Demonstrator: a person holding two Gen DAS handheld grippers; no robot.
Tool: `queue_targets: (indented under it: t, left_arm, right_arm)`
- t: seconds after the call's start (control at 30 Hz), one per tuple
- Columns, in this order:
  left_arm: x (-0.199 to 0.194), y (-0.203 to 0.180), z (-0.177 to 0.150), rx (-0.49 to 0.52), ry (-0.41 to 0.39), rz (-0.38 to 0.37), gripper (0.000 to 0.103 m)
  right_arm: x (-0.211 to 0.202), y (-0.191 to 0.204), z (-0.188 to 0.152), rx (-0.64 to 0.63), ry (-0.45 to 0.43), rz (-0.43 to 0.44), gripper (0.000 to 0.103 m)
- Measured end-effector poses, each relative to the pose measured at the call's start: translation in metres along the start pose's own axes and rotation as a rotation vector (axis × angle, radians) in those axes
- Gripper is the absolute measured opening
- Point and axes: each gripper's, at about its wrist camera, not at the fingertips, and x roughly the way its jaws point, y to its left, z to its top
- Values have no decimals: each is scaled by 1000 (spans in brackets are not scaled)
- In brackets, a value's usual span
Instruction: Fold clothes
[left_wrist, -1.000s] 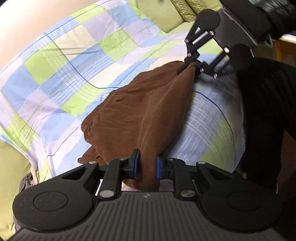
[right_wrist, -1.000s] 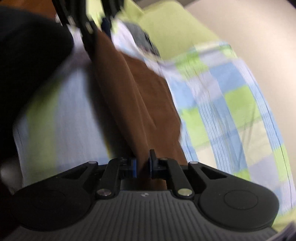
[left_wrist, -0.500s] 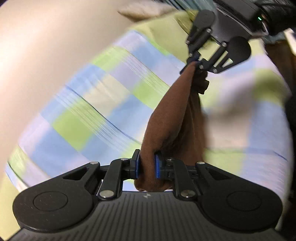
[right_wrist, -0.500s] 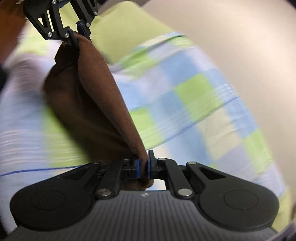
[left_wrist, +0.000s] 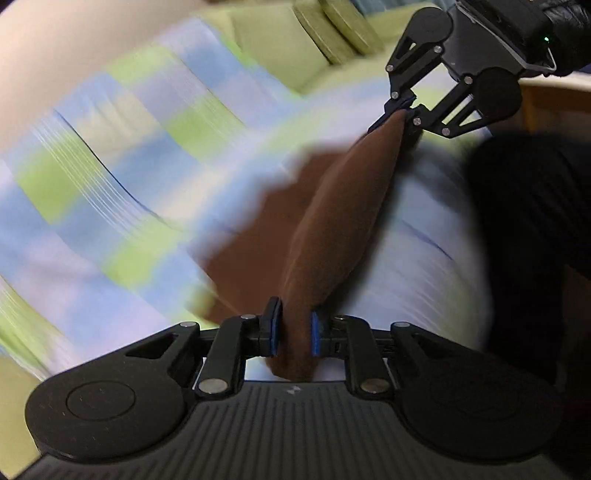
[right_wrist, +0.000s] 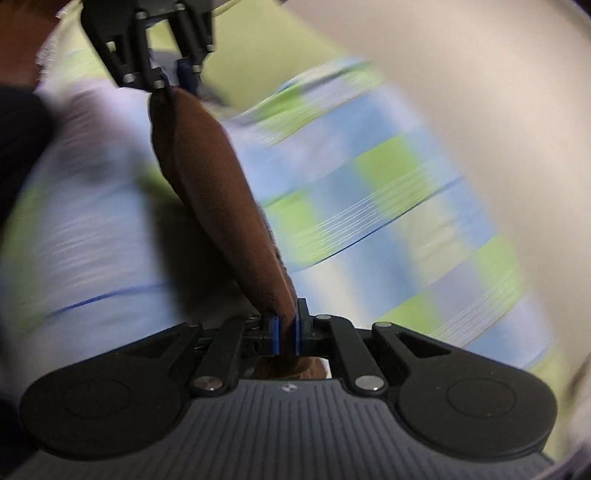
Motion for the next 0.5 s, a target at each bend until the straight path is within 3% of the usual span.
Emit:
queue_targets:
  t: [0.2, 0.4, 0.5]
  left_arm:
    - [-23, 16, -4, -133, -31, -28, 33]
    - [-46, 57, -5, -215, -84, 28, 32]
    - [-33, 77, 9, -255, -118, 63, 33]
  right_arm:
    - [-21, 21, -14, 90, 16, 25, 12]
    - [-56, -9, 1, 198, -60, 7, 15]
    - [-40, -38, 17, 307, -92, -13, 15]
